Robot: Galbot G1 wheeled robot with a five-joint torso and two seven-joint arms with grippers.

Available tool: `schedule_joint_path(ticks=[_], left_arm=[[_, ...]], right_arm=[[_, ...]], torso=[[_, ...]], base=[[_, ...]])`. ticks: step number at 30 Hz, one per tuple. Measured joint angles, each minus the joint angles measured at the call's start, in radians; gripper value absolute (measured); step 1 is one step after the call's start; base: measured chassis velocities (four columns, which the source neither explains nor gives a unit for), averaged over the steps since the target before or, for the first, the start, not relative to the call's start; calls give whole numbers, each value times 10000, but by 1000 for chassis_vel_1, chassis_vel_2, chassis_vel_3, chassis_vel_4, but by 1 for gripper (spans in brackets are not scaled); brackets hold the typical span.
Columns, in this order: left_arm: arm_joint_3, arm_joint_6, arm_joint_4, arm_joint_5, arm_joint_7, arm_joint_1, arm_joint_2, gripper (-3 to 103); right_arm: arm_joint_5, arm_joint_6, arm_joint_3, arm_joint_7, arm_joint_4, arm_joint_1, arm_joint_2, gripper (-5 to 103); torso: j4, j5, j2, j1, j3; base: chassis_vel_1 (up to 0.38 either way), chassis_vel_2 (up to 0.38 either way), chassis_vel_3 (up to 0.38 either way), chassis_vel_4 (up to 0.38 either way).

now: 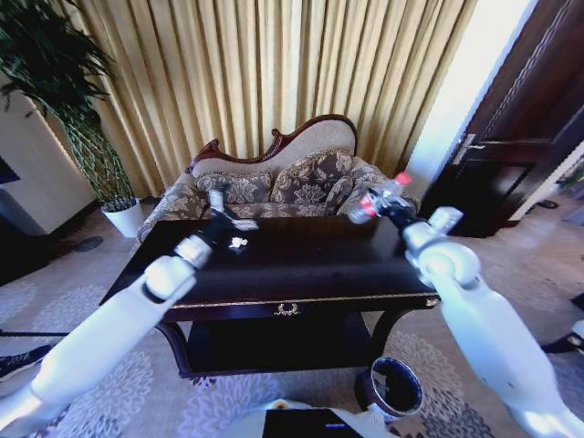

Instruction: Move to the front of the table and place the trash on the table into the trash bin.

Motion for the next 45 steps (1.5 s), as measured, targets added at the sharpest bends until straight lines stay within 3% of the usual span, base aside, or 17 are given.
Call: schedule_joint_path(ticks=[2,3,4,6,8,9,11,17,19,22,26,45], left_arm=[[-947,435,-240,-141,-243,737,-264,100],[-947,435,-240,-141,-243,737,-264,100],[-1766,721,-358,-275,-241,1431,-427,100],[-3017,955,-396,-640,44,2403,-582,100],[-3207,978,-393,-707,95,2563,-598,100],[-4085,1123,-334,-1069,286,3127,-658,100],[-4993,1295,-292,-1456,357,3602,-758,100],[-6282,1987,-585,-2068,510,4551,-1487,100],[-6363,2033,-627,-2091,513,4640,-1569,100],[-6965,2273,-992,-2199,662,5506,-2315,100],[-7196,2285,-1173,-2195,747,6146,-2604,100],[-7171,2654,-2366,-2123,788,6653,-2619,100]], right_arm=[[-198,65,142,72,223,-450,76,27],[-198,65,142,72,223,-450,76,27],[-309,97,182,218,412,-729,139,27],[-436,143,196,379,679,-1063,238,27],[-450,146,198,407,726,-1117,253,27],[-581,157,209,477,918,-1411,281,27],[-878,190,249,501,1063,-1782,297,27],[-1429,422,376,494,1159,-2385,380,27],[-1469,435,376,494,1141,-2396,381,27],[-1742,480,294,493,982,-2347,395,27],[-1843,480,198,492,907,-2237,489,27],[-1766,302,397,464,1793,-2630,632,27]], torso=[[0,2,0,-1,0],[0,2,0,-1,0],[4,-3,0,-1,0],[10,-1,1,-2,0],[14,0,0,-2,0],[5,-12,1,-1,0],[6,2,0,-1,0],[0,0,1,-2,0],[1,-2,1,-2,0],[4,-2,0,-1,1],[9,-1,1,-2,1],[5,-1,-2,2,2]], base=[[0,0,0,0],[0,0,0,0],[0,0,0,0],[0,0,0,0],[0,0,0,0],[0,0,0,0],[0,0,0,0],[0,0,0,0],[0,0,0,0],[0,0,0,0],[0,0,0,0],[15,-11,-17,16]])
